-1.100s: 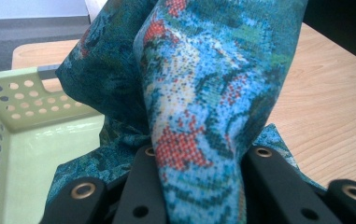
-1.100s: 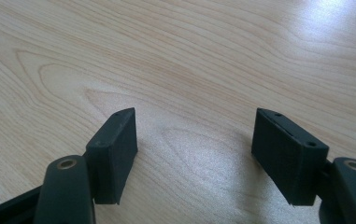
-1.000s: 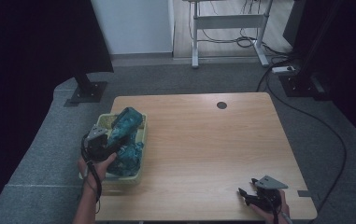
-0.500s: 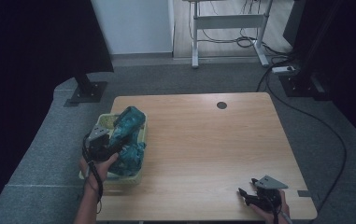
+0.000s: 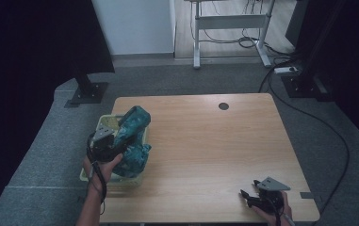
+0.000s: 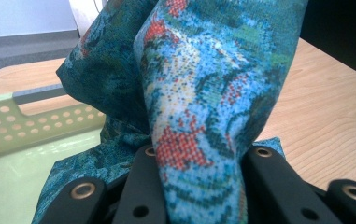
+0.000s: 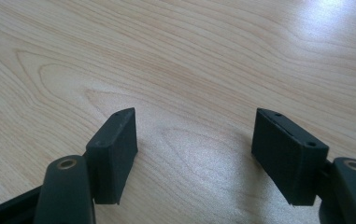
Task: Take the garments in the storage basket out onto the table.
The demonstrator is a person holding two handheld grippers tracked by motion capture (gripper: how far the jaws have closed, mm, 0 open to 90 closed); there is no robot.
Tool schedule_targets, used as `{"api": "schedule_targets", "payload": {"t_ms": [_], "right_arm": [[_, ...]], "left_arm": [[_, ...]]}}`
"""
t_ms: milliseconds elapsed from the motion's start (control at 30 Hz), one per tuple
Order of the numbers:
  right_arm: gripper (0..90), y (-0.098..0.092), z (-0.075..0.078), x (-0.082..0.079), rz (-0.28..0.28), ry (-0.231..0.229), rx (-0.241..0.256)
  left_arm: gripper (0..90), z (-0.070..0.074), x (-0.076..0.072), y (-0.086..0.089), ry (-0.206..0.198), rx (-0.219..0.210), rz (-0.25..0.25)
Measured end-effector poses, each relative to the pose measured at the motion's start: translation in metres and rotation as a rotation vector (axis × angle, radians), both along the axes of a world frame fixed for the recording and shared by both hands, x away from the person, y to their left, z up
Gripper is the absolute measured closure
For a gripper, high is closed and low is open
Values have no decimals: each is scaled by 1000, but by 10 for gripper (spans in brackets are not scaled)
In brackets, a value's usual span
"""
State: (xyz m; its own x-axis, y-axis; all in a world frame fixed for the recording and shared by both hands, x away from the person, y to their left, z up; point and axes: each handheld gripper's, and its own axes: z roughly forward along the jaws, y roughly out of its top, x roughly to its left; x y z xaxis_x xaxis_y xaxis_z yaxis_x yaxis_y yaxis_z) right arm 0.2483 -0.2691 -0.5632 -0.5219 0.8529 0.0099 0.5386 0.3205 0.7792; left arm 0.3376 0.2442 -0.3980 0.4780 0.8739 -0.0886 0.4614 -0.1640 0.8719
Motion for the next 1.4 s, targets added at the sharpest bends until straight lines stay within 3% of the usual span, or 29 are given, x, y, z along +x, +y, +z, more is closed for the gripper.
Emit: {"api": "schedule_targets", "payload": {"t_ms": [1400], "right_arm": [[308,0,0,0,1,-1,-1]], "left_arm": [[771,5,-3,-40,-16,18,-80]]}}
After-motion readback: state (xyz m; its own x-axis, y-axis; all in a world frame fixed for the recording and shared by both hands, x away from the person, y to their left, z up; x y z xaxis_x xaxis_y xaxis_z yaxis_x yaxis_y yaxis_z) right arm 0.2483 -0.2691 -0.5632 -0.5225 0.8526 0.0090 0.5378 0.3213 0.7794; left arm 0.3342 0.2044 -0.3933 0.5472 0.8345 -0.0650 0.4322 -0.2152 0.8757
